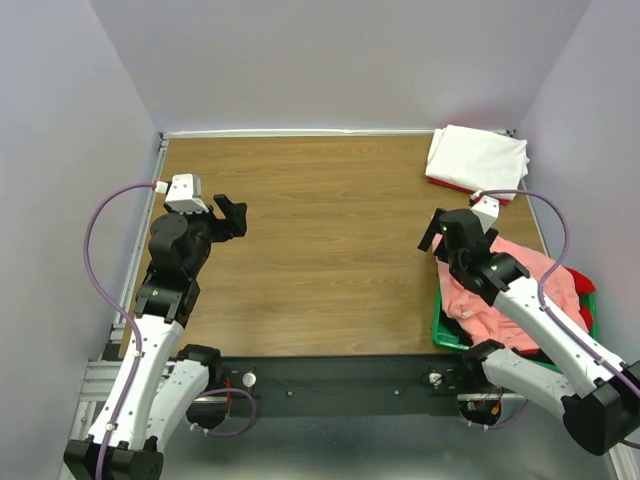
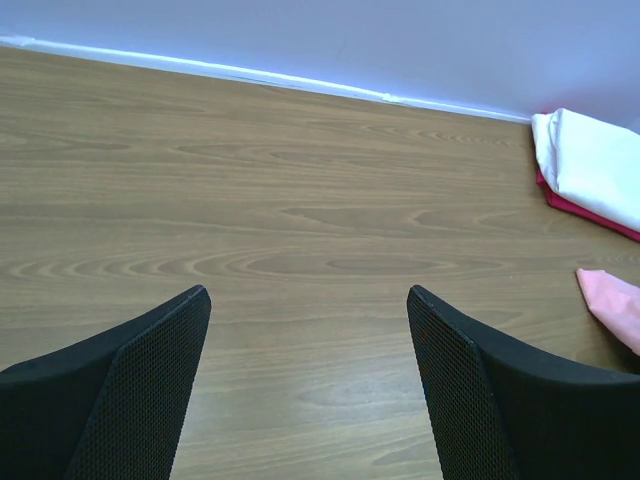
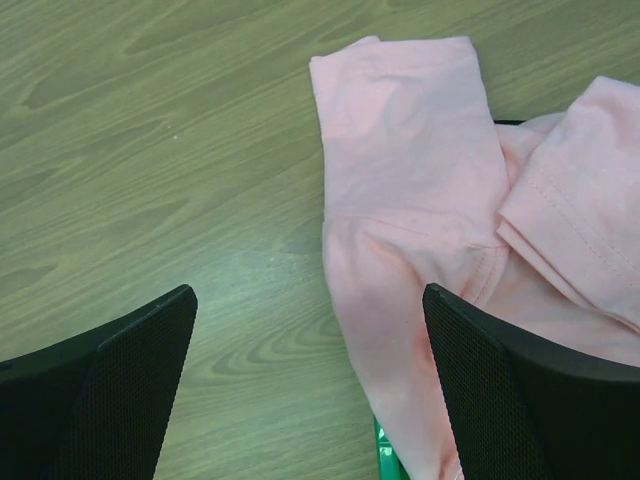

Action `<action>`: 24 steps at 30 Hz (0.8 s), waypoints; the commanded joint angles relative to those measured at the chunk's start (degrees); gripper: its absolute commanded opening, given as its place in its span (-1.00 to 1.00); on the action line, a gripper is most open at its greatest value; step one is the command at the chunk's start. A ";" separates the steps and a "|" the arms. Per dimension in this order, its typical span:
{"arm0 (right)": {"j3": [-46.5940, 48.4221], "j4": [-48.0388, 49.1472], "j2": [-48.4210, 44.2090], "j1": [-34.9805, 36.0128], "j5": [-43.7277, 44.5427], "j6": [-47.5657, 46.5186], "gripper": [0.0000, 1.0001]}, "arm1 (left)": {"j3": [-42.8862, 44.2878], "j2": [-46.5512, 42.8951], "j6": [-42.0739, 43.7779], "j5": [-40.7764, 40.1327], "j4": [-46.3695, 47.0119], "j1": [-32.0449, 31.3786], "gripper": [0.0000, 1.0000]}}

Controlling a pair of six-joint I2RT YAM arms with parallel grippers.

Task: Fold and stack the t-shirts
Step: Grab the tshirt from the pile

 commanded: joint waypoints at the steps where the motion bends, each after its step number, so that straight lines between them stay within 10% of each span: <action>1: -1.14 0.77 -0.22 -0.13 4.17 2.05 1.00 | 0.04 -0.65 0.28 -2.23 0.36 0.40 0.74; 14: -1.14 -3.54 4.51 -5.03 19.20 9.34 1.00 | -0.31 -0.39 0.02 -0.65 0.71 0.40 0.74; 24: 0.01 -2.31 12.43 -19.63 10.51 4.34 1.00 | -0.40 -0.74 0.02 2.78 1.33 0.40 0.74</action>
